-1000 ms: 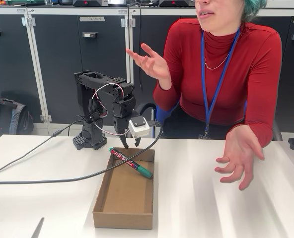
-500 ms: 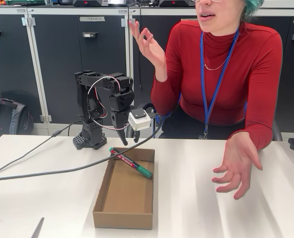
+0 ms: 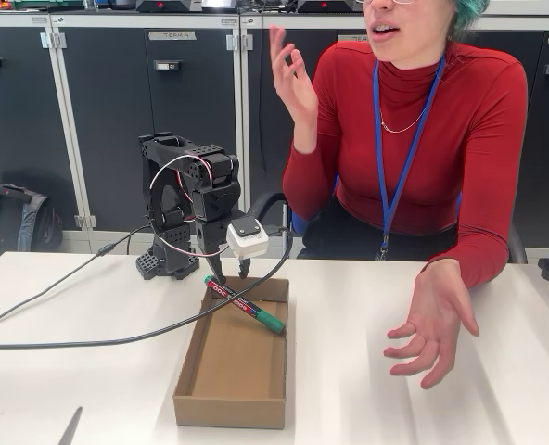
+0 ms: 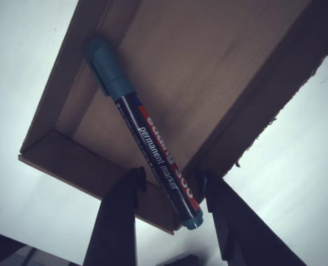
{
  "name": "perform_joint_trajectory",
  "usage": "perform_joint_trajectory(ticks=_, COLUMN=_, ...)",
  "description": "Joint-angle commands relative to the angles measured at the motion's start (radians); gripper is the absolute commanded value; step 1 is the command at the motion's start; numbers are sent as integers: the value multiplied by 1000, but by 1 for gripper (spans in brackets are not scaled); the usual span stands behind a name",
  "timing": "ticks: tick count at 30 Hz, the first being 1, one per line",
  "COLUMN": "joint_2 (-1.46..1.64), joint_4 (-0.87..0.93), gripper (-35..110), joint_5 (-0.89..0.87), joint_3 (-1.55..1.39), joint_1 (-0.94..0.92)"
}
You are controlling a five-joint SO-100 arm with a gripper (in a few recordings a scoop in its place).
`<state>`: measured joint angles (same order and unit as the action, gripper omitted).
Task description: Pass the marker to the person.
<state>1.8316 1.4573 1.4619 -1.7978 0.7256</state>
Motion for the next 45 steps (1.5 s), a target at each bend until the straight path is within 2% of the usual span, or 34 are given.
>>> perform_joint_trajectory(ticks=1, joint_2=-2, joint_4=-32, gripper=20, joint_5=12, joint_3=-3, joint_1=-11)
perform_joint_trajectory(ticks=39, joint_2=-5, joint_4=-276, gripper=23, joint_5=63, joint_3=-288, joint_1=-23)
perform_joint_trajectory(ticks=45, joint_2=-2, joint_4=-298, gripper=18, joint_5=67, joint_3=-321, joint_1=-28)
